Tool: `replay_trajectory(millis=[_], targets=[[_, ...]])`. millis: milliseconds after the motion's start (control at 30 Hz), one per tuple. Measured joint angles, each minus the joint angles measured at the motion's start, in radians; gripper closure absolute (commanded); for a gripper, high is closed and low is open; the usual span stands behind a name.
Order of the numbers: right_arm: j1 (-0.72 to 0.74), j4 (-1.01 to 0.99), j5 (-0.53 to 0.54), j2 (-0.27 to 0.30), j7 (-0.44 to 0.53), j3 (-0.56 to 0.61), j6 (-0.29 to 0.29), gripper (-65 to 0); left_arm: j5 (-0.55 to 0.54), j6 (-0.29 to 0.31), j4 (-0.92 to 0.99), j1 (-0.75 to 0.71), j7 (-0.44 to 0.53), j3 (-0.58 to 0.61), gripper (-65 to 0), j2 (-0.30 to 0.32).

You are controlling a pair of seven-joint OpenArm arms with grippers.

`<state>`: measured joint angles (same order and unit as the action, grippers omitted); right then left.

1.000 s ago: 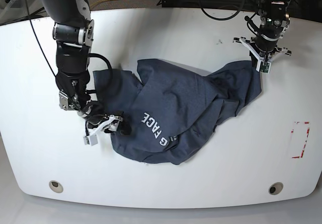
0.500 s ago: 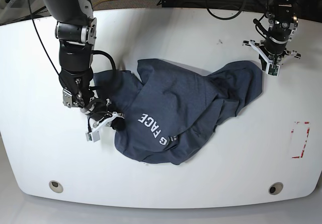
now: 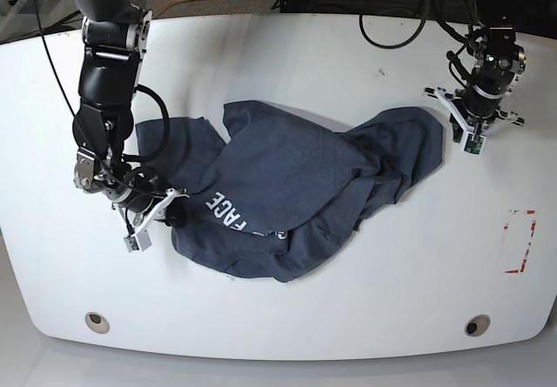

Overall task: Fold the T-shirt properly
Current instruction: 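Grasp the shirt edges with both grippers, pulling them apart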

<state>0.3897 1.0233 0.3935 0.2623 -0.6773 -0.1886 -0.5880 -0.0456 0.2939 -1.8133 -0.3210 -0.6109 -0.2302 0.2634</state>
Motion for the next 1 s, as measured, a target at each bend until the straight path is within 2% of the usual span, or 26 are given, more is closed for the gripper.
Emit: replay_trajectory(millis=[33,100,267,333,400,567,1000], targets=[[-0.006,0.001,0.0,0.0,-0.005,0.0,0.0,0.0,0.0,0.009,0.0,0.0,-0.002,0.0,-1.8,-0.017],[-0.015,0.003,0.0,0.001,-0.004,-0.001,0.0,0.0,0.0,0.051,0.001,-0.003,-0.003,-0.004,-8.5,-0.03],[-0.034,0.002,-0.002,0.0,-0.008,0.0,0.001,0.0,0.007,0.128,0.001,0.0,-0.002,-0.02,-36.5,-0.066],[-0.038,0.003,0.0,-0.007,-0.004,-0.001,0.0,0.0,0.007,0.135,0.001,0.0,-0.003,-0.031,-46.5,-0.083],[-0.043,0.003,0.0,-0.016,0.003,-0.001,0.001,0.0,0.008,0.134,0.003,0.001,-0.003,-0.04,-51.8,-0.101],[-0.056,0.003,-0.001,-0.026,-0.001,0.0,0.0,0.0,0.008,0.134,0.023,0.051,-0.008,-0.048,-52.5,-0.111],[-0.054,0.003,-0.001,-0.027,0.0,0.0,0.004,0.0,-0.002,0.134,0.262,0.175,0.013,-0.05,-51.8,-0.121]])
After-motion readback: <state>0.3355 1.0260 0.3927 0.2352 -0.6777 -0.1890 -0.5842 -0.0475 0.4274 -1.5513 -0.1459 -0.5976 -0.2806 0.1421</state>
